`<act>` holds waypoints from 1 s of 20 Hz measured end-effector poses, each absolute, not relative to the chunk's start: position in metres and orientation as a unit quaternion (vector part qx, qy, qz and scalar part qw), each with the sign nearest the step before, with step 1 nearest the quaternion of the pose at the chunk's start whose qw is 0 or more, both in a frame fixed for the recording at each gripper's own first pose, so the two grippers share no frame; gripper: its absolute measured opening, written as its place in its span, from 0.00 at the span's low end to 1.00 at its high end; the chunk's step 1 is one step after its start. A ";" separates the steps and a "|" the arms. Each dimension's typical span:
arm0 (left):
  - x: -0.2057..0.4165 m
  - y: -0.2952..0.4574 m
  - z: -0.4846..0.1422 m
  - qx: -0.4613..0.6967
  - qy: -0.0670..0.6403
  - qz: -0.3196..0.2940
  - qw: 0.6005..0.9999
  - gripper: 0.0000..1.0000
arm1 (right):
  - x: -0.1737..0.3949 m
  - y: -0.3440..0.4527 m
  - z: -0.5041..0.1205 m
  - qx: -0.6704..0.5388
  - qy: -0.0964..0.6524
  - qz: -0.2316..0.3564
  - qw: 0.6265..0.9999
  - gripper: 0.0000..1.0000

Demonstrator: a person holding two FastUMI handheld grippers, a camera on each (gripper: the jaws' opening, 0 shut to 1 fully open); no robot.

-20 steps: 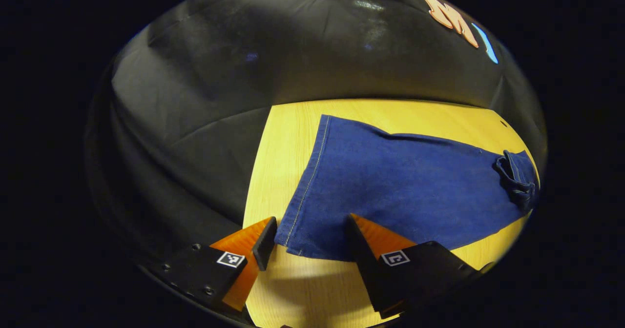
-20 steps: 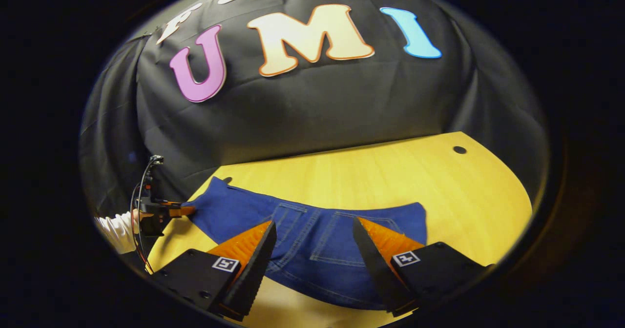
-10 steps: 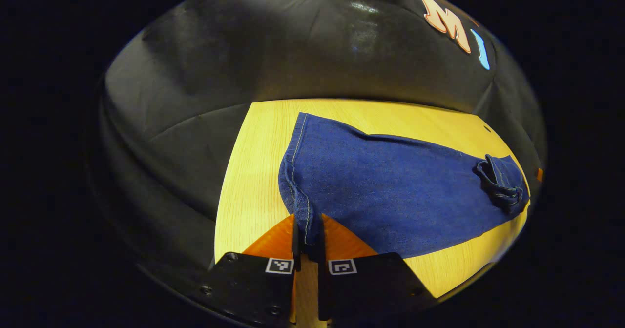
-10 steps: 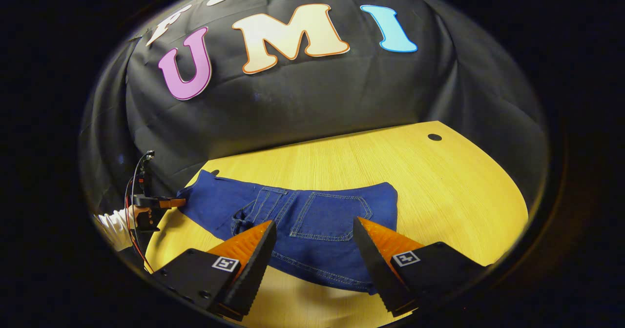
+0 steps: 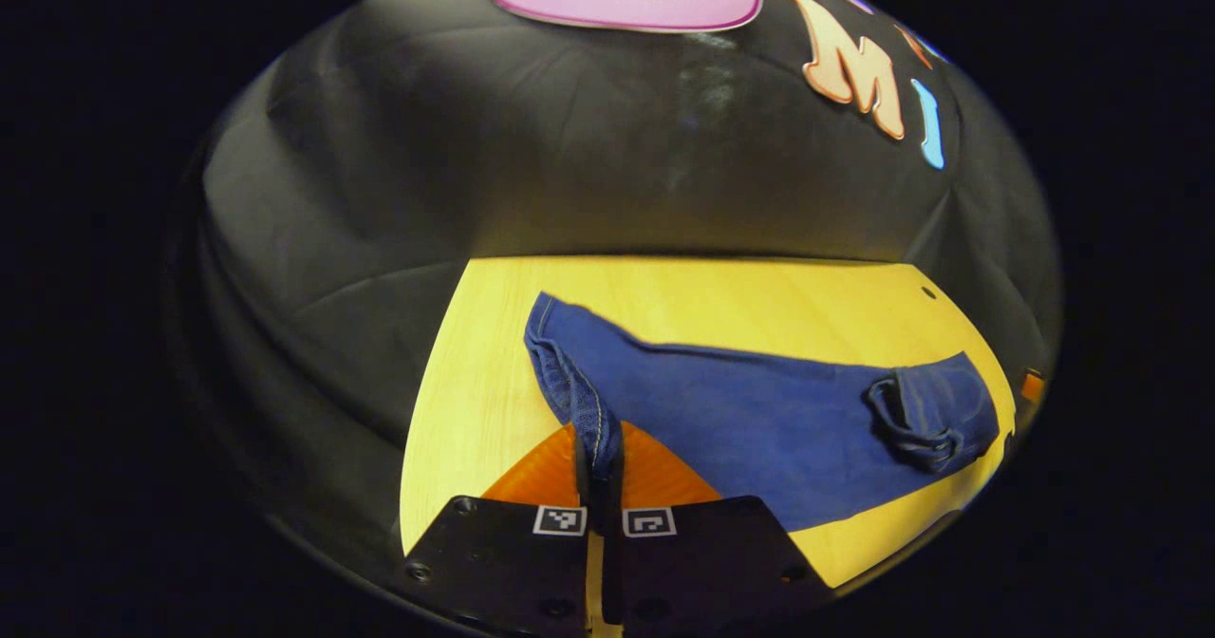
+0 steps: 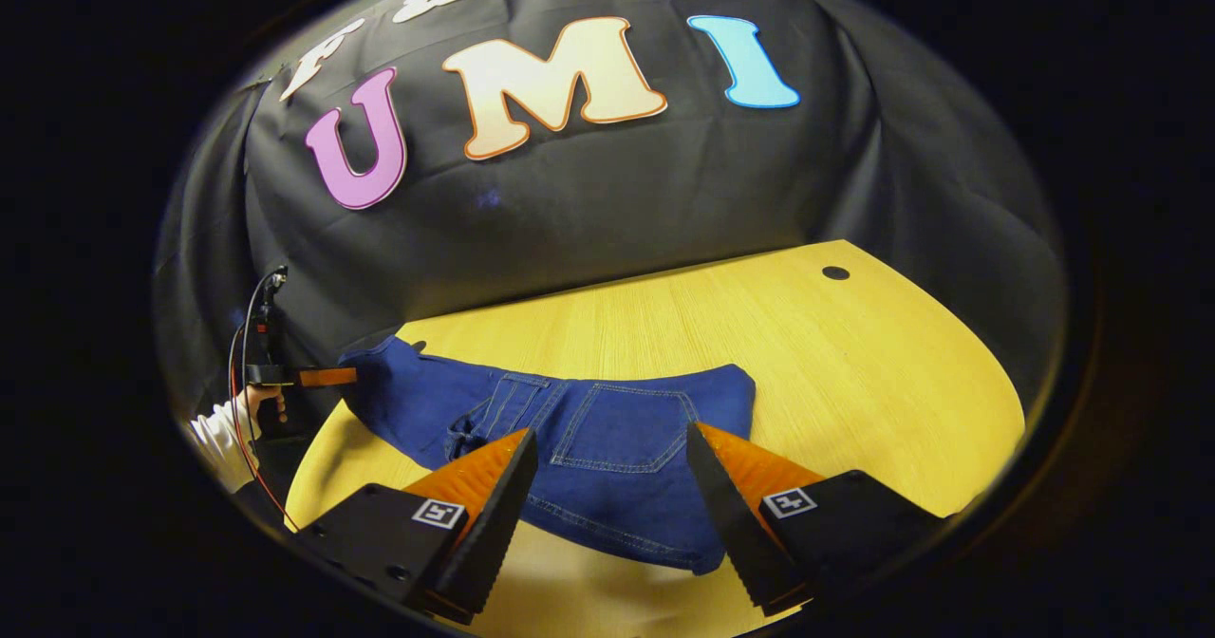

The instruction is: Grasp the waist and the cuffs of the jeans and fold them to make the two legs overlap; first hold the waist and fold one-third of the jeans toward the cuffs, then hold the cuffs and fold the remaining one-third in the same direction to finish folding.

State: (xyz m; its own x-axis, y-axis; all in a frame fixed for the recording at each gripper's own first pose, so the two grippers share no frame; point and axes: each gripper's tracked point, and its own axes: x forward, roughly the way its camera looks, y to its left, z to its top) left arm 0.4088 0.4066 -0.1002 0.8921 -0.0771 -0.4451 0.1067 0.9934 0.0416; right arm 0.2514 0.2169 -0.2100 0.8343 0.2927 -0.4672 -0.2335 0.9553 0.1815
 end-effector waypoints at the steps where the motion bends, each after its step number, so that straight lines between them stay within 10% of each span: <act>1: 0.407 0.386 -0.088 0.029 0.221 -0.057 0.973 0.00 | 0.254 0.212 -0.206 0.061 0.249 0.139 0.956 0.93; 14: 0.376 0.088 -0.012 0.030 0.166 -0.165 0.972 0.00 | 0.264 0.107 -0.204 0.065 0.258 0.188 0.945 0.98; 20: 0.330 -0.013 -0.098 0.101 0.210 -0.201 0.952 0.00 | 0.266 0.073 -0.212 0.086 0.255 0.179 0.946 0.93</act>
State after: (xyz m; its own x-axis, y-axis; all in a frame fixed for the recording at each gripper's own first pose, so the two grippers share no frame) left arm 0.3300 -0.0128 -0.0982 0.8315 -0.3400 -0.4393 0.4243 0.8991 0.1074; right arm 0.2662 0.0734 -0.2122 0.8064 0.3821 -0.4514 -0.2947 0.9213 0.2536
